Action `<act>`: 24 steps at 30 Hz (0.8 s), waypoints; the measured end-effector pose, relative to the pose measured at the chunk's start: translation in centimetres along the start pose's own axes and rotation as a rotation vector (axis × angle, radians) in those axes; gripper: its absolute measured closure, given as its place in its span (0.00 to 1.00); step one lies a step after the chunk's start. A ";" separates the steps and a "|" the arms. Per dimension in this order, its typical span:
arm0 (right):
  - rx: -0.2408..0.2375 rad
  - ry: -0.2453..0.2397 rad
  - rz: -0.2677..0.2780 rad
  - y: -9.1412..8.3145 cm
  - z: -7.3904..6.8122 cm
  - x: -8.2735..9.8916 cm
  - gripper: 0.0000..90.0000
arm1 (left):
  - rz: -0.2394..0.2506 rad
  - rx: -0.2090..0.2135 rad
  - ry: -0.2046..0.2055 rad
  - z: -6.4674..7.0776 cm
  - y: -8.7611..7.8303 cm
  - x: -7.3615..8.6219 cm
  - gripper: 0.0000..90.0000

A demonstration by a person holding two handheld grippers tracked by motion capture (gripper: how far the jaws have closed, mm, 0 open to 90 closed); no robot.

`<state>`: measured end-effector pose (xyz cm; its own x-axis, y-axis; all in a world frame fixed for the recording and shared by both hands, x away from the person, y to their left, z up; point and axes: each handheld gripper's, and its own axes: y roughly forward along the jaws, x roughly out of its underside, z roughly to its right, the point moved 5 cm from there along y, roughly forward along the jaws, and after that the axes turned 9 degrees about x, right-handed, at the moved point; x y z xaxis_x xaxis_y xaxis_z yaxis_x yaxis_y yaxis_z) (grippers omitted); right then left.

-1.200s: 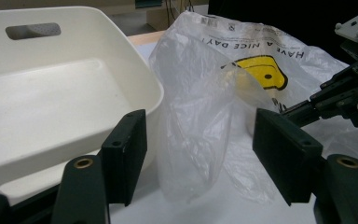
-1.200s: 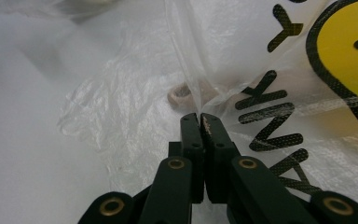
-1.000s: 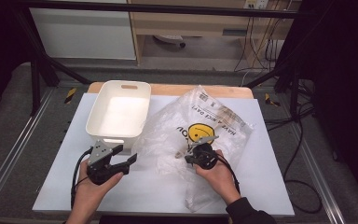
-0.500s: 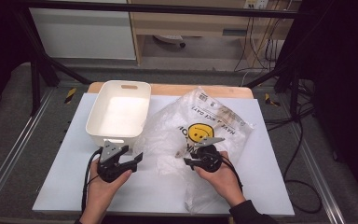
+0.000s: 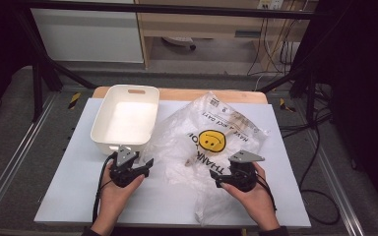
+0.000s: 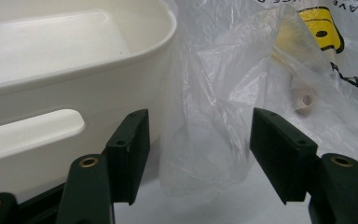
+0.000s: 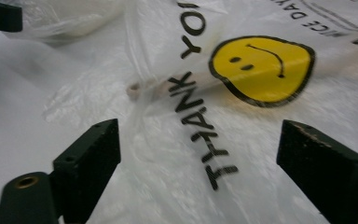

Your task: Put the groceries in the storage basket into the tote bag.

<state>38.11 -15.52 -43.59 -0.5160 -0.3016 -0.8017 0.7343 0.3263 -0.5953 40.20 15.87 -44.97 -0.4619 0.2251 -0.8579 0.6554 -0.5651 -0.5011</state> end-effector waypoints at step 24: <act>0.150 0.169 -0.239 0.0 3.0 6.0 0.17 | -0.029 0.057 -0.003 -0.1 0.5 0.2 0.60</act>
<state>36.35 -20.06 -48.25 -0.7382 -0.1970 -0.6452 0.6338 0.1249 -0.7633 40.47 15.74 -45.41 -0.4820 0.2400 -0.8427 0.6066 -0.6026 -0.5186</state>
